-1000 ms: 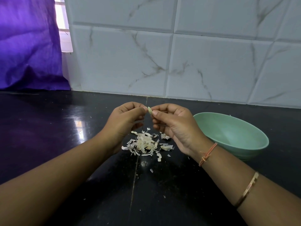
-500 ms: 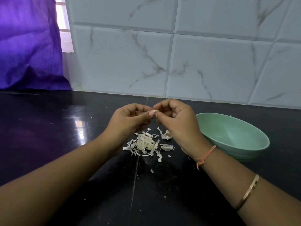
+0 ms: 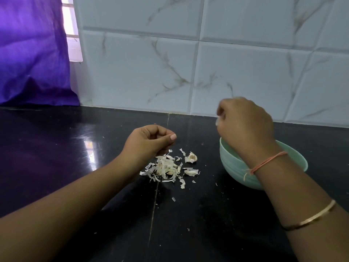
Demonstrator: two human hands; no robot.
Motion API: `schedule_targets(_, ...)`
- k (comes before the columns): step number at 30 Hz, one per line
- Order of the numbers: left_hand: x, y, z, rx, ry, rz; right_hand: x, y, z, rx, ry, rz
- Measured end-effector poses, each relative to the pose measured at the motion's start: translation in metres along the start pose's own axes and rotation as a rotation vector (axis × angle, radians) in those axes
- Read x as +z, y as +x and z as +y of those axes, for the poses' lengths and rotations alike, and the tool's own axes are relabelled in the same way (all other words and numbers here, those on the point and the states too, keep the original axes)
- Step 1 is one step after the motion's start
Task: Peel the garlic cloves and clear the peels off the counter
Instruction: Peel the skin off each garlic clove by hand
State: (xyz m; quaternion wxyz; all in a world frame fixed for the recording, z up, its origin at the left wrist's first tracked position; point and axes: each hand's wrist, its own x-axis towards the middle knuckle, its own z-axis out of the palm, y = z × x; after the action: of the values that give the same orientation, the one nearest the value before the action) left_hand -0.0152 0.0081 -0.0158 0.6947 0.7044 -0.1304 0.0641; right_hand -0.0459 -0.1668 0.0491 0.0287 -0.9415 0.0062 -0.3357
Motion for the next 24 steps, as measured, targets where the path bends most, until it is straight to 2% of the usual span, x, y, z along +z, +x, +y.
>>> schedule_targets(4, 0.000, 0.000, 0.000, 0.011, 0.014, 0.014, -0.011, -0.005, 0.014, 0.172, -0.198, -0.258)
schedule_targets(7, -0.002, 0.001, -0.001, 0.029, 0.069, 0.033, -0.012, -0.005, 0.020, 0.245, -0.225, -0.359)
schedule_targets(10, -0.004, 0.001, -0.003, 0.009, 0.139, 0.059, -0.010, -0.004, 0.019, 0.258, -0.216, -0.405)
schedule_targets(13, -0.004, 0.000, -0.003, -0.007, 0.160, 0.068, -0.006, -0.001, 0.018, 0.236, -0.151, -0.329)
schedule_targets(17, -0.001, 0.000, -0.001, -0.032, 0.097, 0.073, 0.003, 0.001, 0.005, 0.067, -0.068, -0.043)
schedule_targets(21, 0.002, 0.000, 0.001, -0.064, 0.031, 0.099, 0.014, -0.010, -0.023, -0.288, 0.051, 0.231)
schedule_targets(22, 0.002, 0.000, 0.002, -0.059, 0.026, 0.102, 0.017, -0.012, -0.028, -0.359, 0.077, 0.183)
schedule_targets(24, 0.002, 0.000, 0.001, -0.041, 0.034, 0.106, 0.026, -0.016, -0.033, -0.432, 0.118, -0.090)
